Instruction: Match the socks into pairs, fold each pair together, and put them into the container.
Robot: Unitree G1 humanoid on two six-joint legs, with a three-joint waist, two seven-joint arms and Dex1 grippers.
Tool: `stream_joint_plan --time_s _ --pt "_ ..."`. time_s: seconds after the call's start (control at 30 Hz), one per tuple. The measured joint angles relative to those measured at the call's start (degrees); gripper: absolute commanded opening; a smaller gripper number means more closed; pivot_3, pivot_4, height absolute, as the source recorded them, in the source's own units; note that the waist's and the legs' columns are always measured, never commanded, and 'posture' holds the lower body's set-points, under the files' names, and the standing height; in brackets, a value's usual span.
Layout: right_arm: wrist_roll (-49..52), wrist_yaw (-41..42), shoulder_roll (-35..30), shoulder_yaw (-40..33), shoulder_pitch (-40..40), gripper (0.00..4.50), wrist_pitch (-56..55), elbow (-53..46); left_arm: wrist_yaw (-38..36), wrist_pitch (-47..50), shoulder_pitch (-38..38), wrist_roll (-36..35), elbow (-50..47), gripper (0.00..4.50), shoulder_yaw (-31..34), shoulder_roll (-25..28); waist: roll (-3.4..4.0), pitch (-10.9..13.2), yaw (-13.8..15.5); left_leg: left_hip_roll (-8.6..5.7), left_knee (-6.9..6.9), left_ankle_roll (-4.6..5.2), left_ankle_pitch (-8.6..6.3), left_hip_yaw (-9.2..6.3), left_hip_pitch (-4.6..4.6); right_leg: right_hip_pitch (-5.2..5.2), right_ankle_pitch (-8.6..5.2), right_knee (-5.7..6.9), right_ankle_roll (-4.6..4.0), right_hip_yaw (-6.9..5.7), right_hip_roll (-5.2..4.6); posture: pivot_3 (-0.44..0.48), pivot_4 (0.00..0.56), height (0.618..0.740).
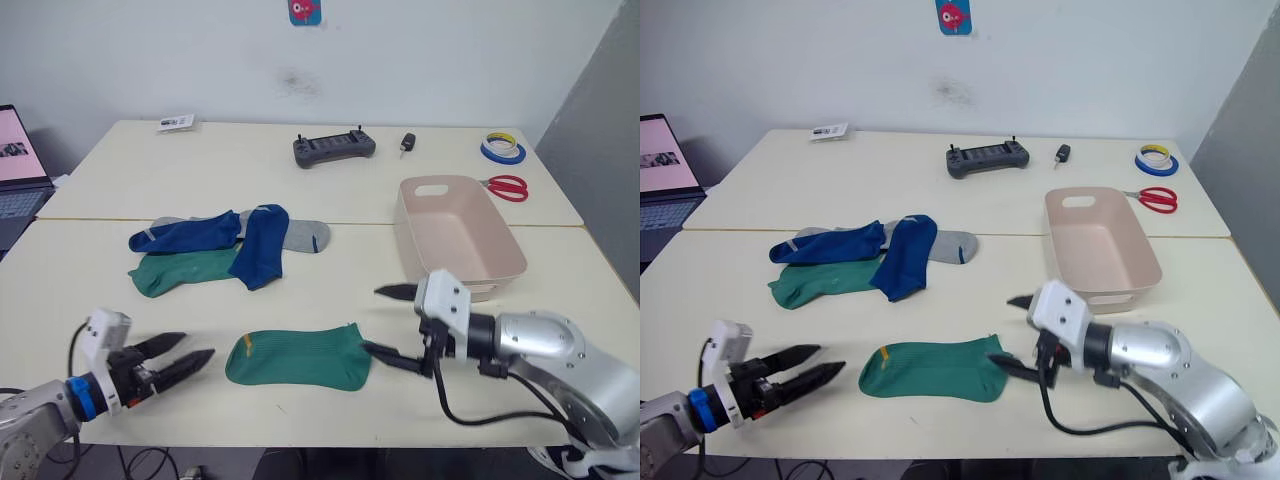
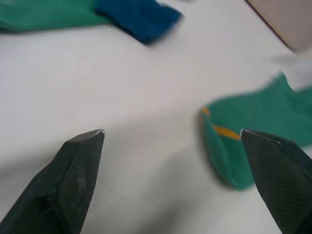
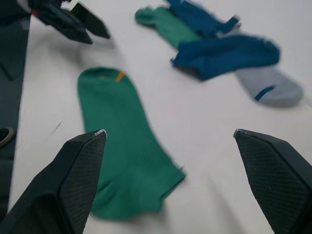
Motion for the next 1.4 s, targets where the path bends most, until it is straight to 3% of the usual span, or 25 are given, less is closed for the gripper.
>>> stream_joint_plan --time_s 0.13,0.4,0.73,0.83,0.97,1.2,1.4 --pt "2.37 -0.25 1.67 -1.09 -6.62 4.50 2.68 2.84 11.35 4.14 -5.38 -3.37 3.54 4.48 5.42 -4.49 -0.06 -0.03 0.04 -0.01 0.00 0.00 0.00 -0.02 -0.02 0.00 0.00 -0.01 0.00 -0.02 -0.02 0.000 0.150 0.740" --pt "3.50 0.28 1.38 -0.08 -7.20 4.50 3.27 3.81 33.08 5.50 -18.97 -3.96 9.49 4.48 9.29 -11.58 -0.30 -0.09 0.26 -0.04 0.05 0.00 0.00 -0.07 -0.04 0.02 0.01 0.03 0.00 -0.09 -0.09 0.000 0.150 0.740" --pt "3.90 0.15 0.83 0.43 -8.14 4.50 4.22 3.64 43.57 7.61 -33.51 -2.77 23.01 4.48 8.26 -11.39 -0.34 -0.07 0.08 -0.06 0.05 -0.02 0.01 -0.03 -0.06 -0.01 0.01 0.04 0.00 -0.07 -0.07 0.000 0.150 0.740" --pt "3.98 0.00 0.72 0.43 -8.14 4.50 4.60 3.48 44.82 8.13 -36.32 -1.95 25.67 3.66 7.59 -10.95 -0.35 -0.06 0.12 -0.06 0.05 -0.03 0.02 -0.04 -0.06 -0.01 0.01 0.04 0.00 -0.10 -0.07 0.000 0.150 0.740" --pt "4.06 -0.20 0.69 0.40 -8.13 4.50 5.12 3.33 44.64 7.96 -39.06 -0.70 29.26 2.24 6.42 -10.53 -0.36 -0.05 0.06 -0.06 0.05 -0.04 0.02 -0.01 -0.06 -0.01 0.01 0.03 0.00 -0.07 -0.07 0.000 0.150 0.740" --pt "4.23 -0.74 0.66 0.33 -8.13 4.50 5.39 2.67 43.52 3.71 -39.89 1.12 31.31 0.06 6.39 -10.39 -0.39 -0.03 0.07 -0.04 0.05 -0.08 0.05 -0.02 -0.07 -0.03 0.01 0.03 0.00 -0.08 -0.08 0.000 0.150 0.740" --pt "4.16 -0.86 0.41 0.29 -8.13 4.50 5.32 2.67 40.06 -7.16 -38.58 1.90 28.85 0.02 8.41 -10.51 -0.41 -0.02 0.06 -0.04 0.04 -0.24 0.14 0.01 -0.06 -0.02 0.01 0.02 0.00 -0.06 -0.08 0.000 0.150 0.740"
